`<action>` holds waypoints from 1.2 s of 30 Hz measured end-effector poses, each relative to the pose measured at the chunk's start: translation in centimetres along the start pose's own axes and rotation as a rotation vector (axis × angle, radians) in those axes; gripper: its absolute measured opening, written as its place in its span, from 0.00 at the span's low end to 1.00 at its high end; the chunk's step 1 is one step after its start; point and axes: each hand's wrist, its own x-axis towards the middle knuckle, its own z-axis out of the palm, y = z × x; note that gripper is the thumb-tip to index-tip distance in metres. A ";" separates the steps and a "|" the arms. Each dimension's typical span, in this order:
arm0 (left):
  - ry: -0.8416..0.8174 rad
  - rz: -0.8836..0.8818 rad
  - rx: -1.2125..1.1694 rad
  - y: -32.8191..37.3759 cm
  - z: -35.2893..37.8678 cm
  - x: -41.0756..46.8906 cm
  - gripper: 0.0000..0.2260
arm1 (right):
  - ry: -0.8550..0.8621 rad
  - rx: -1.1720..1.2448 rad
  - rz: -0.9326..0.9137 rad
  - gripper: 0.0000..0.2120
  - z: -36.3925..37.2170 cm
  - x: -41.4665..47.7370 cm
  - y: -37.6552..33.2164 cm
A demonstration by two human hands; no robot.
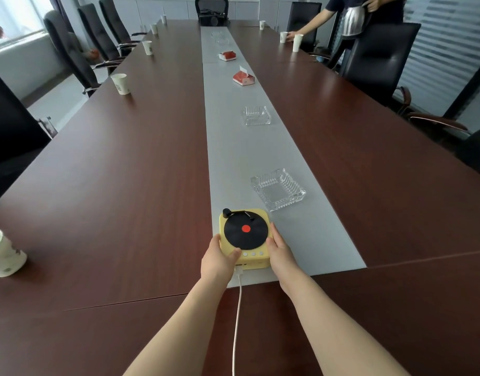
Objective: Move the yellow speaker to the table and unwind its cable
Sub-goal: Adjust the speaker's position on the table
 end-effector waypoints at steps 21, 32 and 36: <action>0.020 0.026 0.055 -0.2 0.3 0.1 0.28 | -0.002 0.025 0.017 0.23 0.1 -0.3 -0.2; 0.018 0.031 0.064 0.1 0.2 -0.2 0.29 | -0.007 0.041 0.025 0.23 0.1 -0.4 -0.4; 0.011 0.024 0.075 0.2 0.2 -0.2 0.30 | -0.006 0.051 0.027 0.23 0.0 -0.4 -0.3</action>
